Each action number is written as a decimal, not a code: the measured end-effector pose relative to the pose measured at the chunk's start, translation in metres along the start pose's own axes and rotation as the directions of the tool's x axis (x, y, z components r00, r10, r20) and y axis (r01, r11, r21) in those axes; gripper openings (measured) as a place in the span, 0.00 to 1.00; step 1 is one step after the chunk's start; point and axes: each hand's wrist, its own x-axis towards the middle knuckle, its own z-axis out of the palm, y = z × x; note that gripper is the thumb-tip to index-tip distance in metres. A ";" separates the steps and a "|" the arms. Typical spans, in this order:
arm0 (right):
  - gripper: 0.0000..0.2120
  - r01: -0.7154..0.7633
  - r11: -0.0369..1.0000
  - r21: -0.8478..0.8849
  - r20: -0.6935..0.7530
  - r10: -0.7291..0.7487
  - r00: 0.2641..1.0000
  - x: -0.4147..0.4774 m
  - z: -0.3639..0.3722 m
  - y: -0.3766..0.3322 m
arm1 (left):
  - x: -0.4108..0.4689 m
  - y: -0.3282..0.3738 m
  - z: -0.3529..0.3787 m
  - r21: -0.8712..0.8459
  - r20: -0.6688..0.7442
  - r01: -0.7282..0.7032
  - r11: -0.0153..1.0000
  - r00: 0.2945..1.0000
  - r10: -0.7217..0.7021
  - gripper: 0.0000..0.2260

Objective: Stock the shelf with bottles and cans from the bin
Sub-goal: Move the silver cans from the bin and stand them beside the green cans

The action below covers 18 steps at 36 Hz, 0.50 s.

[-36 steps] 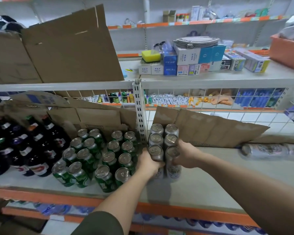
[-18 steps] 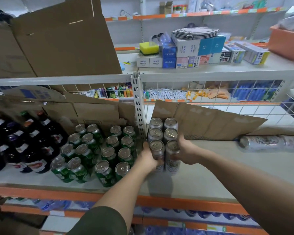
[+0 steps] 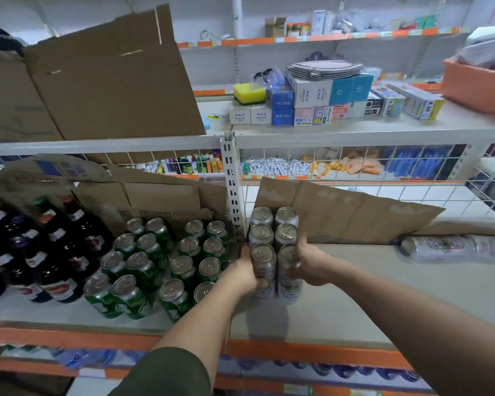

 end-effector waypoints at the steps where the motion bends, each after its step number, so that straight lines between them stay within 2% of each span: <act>1: 0.48 -0.006 1.000 0.007 0.000 0.006 1.000 0.000 0.000 -0.001 | 0.000 0.000 -0.002 0.004 0.010 -0.004 1.000 1.000 0.004 0.32; 5: 0.47 -0.022 1.000 0.009 0.007 0.022 1.000 0.001 0.000 -0.002 | 0.001 -0.001 -0.007 0.026 0.053 -0.017 1.000 0.998 0.015 0.33; 9: 0.39 -0.021 1.000 0.009 -0.006 0.021 1.000 -0.004 0.001 -0.002 | 0.000 -0.002 -0.008 0.045 0.056 -0.020 0.999 0.998 0.017 0.34; 12: 0.41 0.017 0.998 0.065 -0.045 -0.014 0.999 -0.004 0.002 -0.003 | 0.000 -0.003 -0.007 0.047 0.052 -0.012 0.999 0.999 0.010 0.36; 14: 0.43 -0.010 0.999 0.042 -0.001 0.011 1.000 -0.005 0.002 -0.004 | 0.000 -0.004 -0.007 0.047 0.049 -0.006 0.999 0.999 0.003 0.36; 18: 0.40 0.004 0.998 0.069 -0.058 0.000 0.998 -0.004 0.004 -0.003 | -0.002 -0.004 -0.005 0.073 0.049 -0.006 0.997 0.999 0.003 0.36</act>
